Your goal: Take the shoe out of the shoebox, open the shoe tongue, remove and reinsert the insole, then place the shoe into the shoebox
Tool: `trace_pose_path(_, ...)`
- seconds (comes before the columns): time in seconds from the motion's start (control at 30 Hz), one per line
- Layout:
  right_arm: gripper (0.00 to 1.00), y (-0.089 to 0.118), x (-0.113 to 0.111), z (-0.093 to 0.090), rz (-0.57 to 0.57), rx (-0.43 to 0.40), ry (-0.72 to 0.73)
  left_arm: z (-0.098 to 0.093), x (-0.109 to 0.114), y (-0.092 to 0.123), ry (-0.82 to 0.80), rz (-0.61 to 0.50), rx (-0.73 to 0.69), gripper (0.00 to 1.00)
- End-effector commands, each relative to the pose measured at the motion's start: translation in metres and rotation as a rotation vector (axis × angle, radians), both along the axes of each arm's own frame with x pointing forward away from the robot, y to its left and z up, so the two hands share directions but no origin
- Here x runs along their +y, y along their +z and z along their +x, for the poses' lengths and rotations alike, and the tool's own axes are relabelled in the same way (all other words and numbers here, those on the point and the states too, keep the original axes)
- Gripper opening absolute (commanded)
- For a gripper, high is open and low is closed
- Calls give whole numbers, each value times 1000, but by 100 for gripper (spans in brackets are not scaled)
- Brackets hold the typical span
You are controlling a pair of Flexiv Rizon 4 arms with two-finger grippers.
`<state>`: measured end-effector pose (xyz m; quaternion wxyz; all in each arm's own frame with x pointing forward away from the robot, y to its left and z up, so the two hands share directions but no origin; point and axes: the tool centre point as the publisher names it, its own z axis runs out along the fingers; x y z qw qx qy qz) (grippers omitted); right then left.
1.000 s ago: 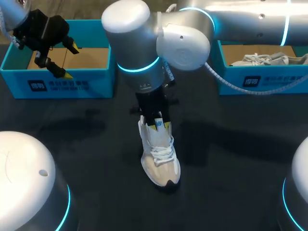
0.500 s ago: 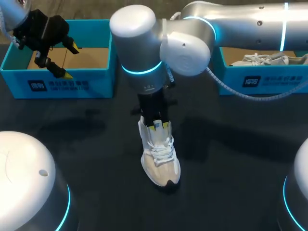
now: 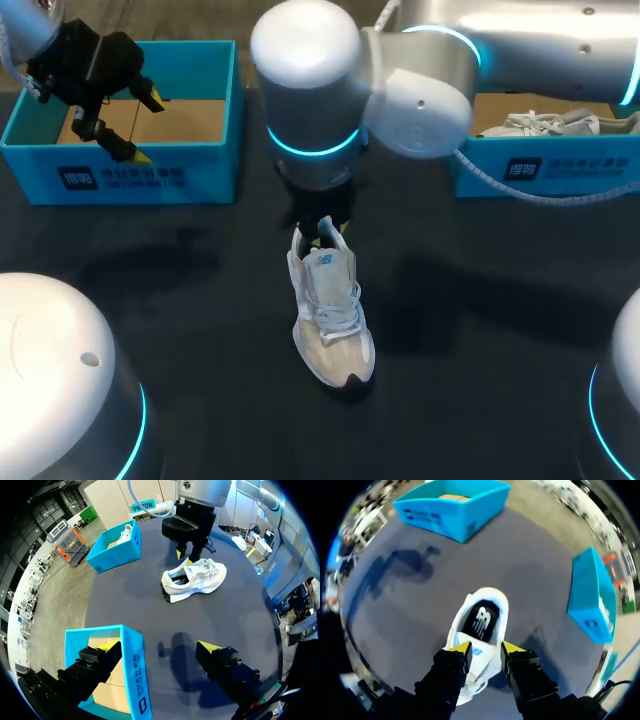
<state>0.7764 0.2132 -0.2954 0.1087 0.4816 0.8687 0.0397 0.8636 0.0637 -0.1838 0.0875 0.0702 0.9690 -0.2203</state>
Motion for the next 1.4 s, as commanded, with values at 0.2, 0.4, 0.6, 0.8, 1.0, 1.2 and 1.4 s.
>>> trace_pose_path(0.2,48,2,-7,18,-77,-100,673,-1,0,1,0,3,-1,100)
trace_pose_path(0.4,93,-2,-7,28,-164,-91,783,-1,0,1,0,3,-1,100)
trace_pose_path(0.6,100,-12,-7,36,-208,-67,854,-1,0,1,0,3,-1,100)
trace_pose_path(0.8,100,-21,-4,51,-226,-41,887,-1,0,1,0,3,-1,100)
trace_pose_path(1.0,91,-29,3,65,-217,-30,876,-1,0,1,0,3,-1,100)
trace_pose_path(1.2,78,-35,10,73,-205,-23,871,-1,0,1,0,3,-1,100)
trace_pose_path(1.4,63,-52,15,77,-183,10,907,-1,0,1,0,3,-1,100)
